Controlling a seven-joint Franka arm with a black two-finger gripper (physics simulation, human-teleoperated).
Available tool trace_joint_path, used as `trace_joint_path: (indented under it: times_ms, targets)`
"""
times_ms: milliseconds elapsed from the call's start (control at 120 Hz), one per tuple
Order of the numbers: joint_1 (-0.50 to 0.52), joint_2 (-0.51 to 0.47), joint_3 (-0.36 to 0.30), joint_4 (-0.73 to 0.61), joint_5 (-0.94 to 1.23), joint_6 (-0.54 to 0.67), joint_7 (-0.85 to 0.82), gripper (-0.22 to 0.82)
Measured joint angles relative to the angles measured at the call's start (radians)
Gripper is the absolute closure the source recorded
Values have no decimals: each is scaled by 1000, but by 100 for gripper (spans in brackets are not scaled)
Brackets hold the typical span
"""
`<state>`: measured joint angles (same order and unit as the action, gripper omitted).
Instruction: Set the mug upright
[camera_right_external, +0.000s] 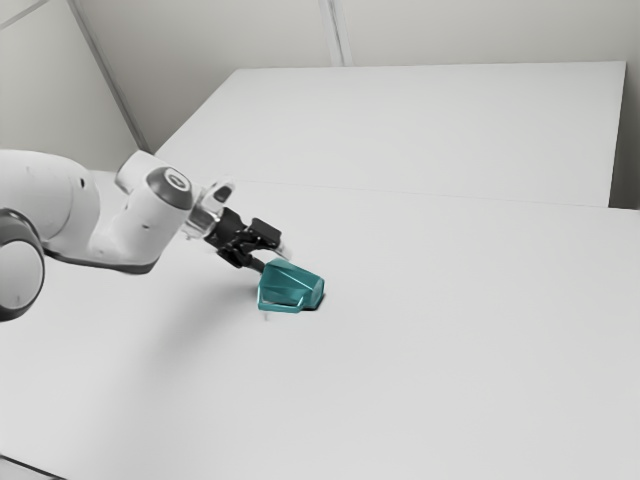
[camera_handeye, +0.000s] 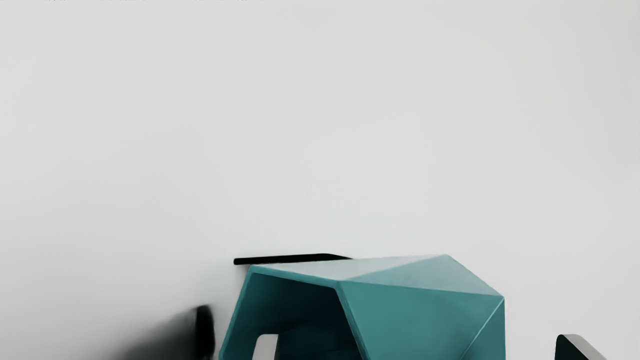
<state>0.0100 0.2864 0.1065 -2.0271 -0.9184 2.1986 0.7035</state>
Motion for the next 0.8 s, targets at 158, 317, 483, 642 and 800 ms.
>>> trace_joint_path:
  times_ms: [158,317,483,642,800]
  targets:
    - [-3,14,-6,-24,-34,23,31,0]
    - [-8,15,-7,-30,-50,44,54,24]
    - [-10,13,-7,-30,-43,63,62,55]
    - [-21,-3,-8,-22,-54,74,65,64]
    - [-27,-24,-18,-21,-75,76,74,70]
